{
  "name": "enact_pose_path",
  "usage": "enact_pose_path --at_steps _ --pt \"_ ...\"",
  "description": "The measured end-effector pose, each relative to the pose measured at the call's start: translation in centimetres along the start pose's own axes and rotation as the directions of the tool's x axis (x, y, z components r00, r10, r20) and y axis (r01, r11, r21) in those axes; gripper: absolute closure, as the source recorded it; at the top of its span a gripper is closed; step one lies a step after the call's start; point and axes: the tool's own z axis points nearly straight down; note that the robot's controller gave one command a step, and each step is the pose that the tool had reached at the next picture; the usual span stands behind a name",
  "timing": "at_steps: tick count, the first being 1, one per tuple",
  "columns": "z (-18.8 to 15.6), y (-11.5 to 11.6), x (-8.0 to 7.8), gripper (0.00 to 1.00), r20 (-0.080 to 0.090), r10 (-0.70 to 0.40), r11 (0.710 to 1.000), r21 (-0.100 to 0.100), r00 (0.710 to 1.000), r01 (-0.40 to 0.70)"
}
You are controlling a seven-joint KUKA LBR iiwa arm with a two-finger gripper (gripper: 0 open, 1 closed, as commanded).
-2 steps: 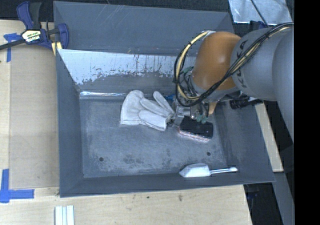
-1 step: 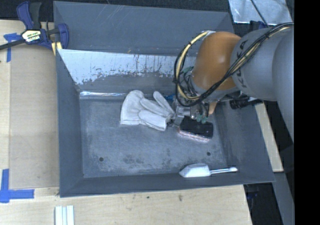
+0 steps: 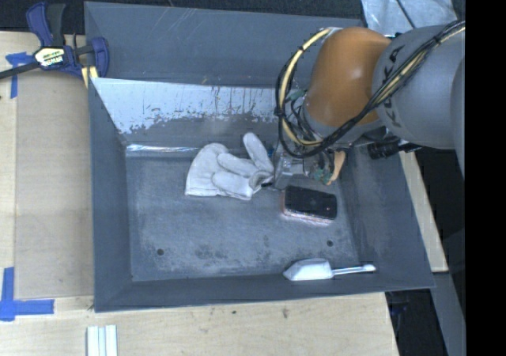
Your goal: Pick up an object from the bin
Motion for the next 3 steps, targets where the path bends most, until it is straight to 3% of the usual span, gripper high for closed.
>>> enact_pose_path --at_steps 1,2,3 --pt "-1.3 0.3 0.0 1.00 0.005 -0.005 1.000 -0.001 1.000 0.005" --pt "0.5 0.0 1.2 1.00 0.015 -0.048 0.999 0.001 0.999 0.048" --pt "1.7 0.6 1.6 1.00 0.005 -0.061 0.998 0.000 0.998 0.061"
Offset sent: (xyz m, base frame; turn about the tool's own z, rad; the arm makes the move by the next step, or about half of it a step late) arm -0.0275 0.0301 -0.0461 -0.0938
